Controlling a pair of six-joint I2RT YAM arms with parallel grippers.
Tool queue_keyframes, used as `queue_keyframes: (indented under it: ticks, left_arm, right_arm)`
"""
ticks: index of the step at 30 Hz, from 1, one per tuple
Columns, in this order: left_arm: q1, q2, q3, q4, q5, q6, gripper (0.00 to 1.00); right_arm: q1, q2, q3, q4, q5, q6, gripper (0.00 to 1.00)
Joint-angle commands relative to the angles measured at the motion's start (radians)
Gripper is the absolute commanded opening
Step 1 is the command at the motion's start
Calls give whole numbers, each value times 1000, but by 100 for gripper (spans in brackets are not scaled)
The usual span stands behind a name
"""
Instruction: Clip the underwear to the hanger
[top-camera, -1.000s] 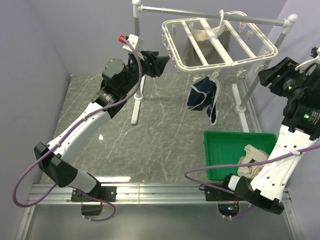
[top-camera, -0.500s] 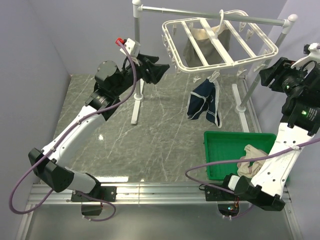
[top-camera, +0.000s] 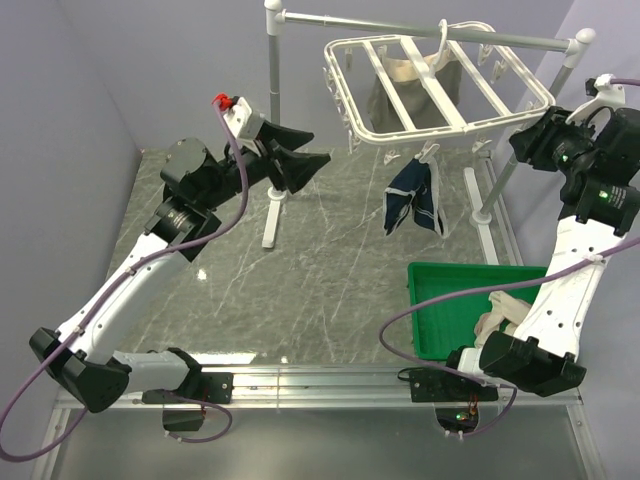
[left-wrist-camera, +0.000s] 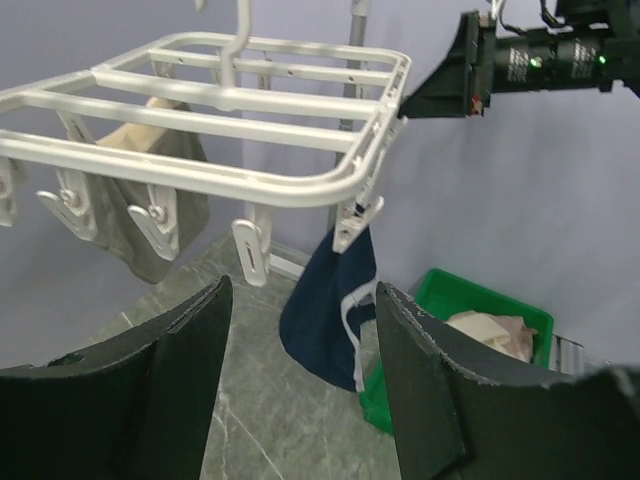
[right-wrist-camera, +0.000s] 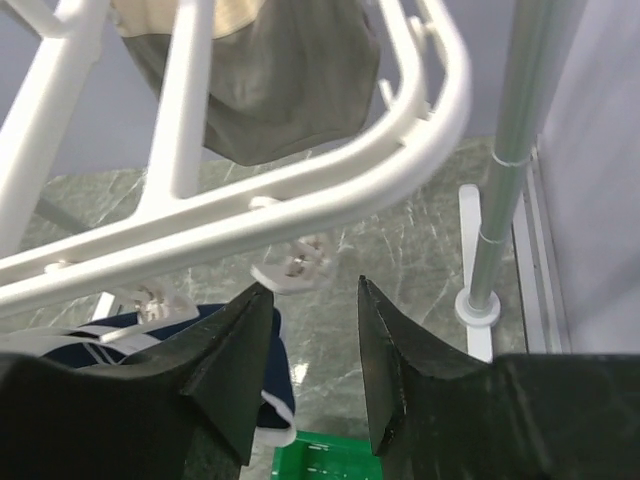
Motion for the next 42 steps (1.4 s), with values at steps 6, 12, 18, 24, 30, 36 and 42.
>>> queue_keyframes:
  ticks: [6, 12, 18, 24, 30, 36, 42]
  left_arm:
    - [4, -79, -65, -41, 96, 38, 63]
    - [4, -87, -68, -52, 123, 57, 62]
    - [-5, -76, -53, -59, 165, 90, 61]
    - [-89, -56, -19, -82, 156, 179, 61]
    - [-228, 36, 73, -92, 146, 279, 60]
    - [-310, 148, 177, -24, 142, 317, 58]
    - [-401, 266, 265, 59, 27, 422, 54]
  right_arm:
    - [46, -14, 43, 78, -30, -18, 38]
    - [69, -23, 40, 81, -26, -22, 10]
    - [84, -58, 27, 67, -35, -27, 0]
    - [93, -107, 10, 42, -58, -22, 0]
    - [113, -136, 16, -19, -67, -30, 0]
    - [154, -148, 37, -91, -84, -10, 0]
    - [194, -152, 54, -135, -92, 34, 0]
